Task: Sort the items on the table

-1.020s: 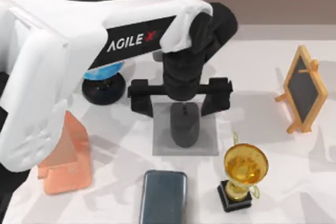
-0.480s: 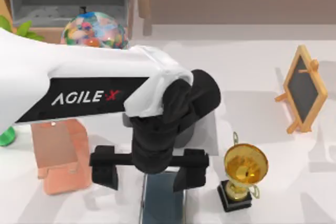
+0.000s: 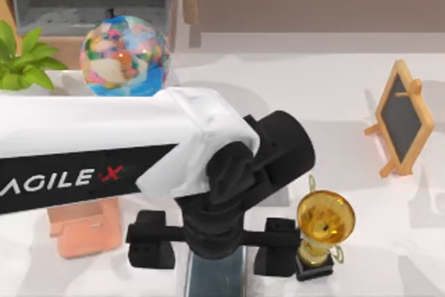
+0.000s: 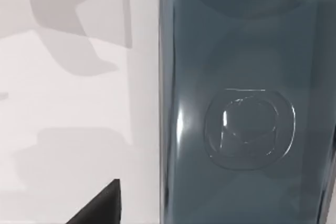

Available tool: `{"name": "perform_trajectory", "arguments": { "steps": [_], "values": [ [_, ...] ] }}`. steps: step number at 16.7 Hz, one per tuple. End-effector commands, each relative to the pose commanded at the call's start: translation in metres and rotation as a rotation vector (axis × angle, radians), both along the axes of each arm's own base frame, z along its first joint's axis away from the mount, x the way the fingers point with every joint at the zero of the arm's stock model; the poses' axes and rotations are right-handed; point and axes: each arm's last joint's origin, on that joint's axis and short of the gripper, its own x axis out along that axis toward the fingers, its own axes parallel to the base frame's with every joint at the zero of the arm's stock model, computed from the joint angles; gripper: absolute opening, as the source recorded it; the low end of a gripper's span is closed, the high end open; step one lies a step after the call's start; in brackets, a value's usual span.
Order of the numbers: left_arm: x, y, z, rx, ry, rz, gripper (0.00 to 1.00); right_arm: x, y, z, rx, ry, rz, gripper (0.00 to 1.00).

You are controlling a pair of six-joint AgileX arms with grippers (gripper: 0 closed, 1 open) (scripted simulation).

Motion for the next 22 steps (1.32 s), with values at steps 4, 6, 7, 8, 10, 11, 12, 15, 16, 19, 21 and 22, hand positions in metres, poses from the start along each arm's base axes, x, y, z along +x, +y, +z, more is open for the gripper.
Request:
{"name": "perform_trajectory", "arguments": {
  "steps": [4, 6, 7, 8, 10, 11, 12, 15, 16, 19, 21, 22],
  "values": [
    [0.001, 0.001, -0.001, 0.005, 0.003, 0.003, 1.00, 0.000, 0.000, 0.000, 0.000, 0.000, 0.000, 1.00],
    [0.000, 0.003, -0.009, 0.002, 0.002, 0.000, 1.00, 0.000, 0.000, 0.000, 0.000, 0.000, 0.000, 1.00],
    [-0.001, 0.005, -0.015, 0.002, 0.003, -0.001, 1.00, 0.000, 0.000, 0.000, 0.000, 0.000, 0.000, 1.00],
    [-0.001, 0.006, -0.023, 0.002, 0.004, -0.002, 1.00, 0.000, 0.000, 0.000, 0.000, 0.000, 0.000, 1.00],
    [0.000, 0.006, -0.039, 0.002, 0.004, -0.001, 1.00, 0.000, 0.000, 0.000, 0.000, 0.000, 0.000, 1.00],
    [0.000, 0.006, -0.047, 0.001, 0.003, 0.000, 1.00, 0.000, 0.000, 0.000, 0.000, 0.000, 0.000, 1.00],
    [0.001, 0.005, -0.053, 0.001, 0.002, 0.000, 1.00, 0.000, 0.000, 0.000, 0.000, 0.000, 0.000, 1.00],
    [0.002, 0.001, -0.066, 0.000, 0.000, 0.000, 1.00, 0.000, 0.000, 0.000, 0.000, 0.000, 0.000, 1.00],
    [0.002, 0.001, -0.068, 0.000, 0.000, 0.000, 1.00, 0.000, 0.000, 0.000, 0.000, 0.000, 0.000, 1.00],
    [0.002, 0.000, -0.070, 0.000, 0.000, 0.000, 1.00, 0.000, 0.000, 0.000, 0.000, 0.000, 0.000, 1.00],
    [0.002, 0.000, -0.070, 0.000, 0.000, 0.000, 1.00, 0.000, 0.000, 0.000, 0.000, 0.000, 0.000, 1.00],
    [0.002, 0.000, -0.070, 0.000, 0.000, 0.000, 0.92, 0.000, 0.000, 0.000, 0.000, 0.000, 0.000, 1.00]
  ]
}}
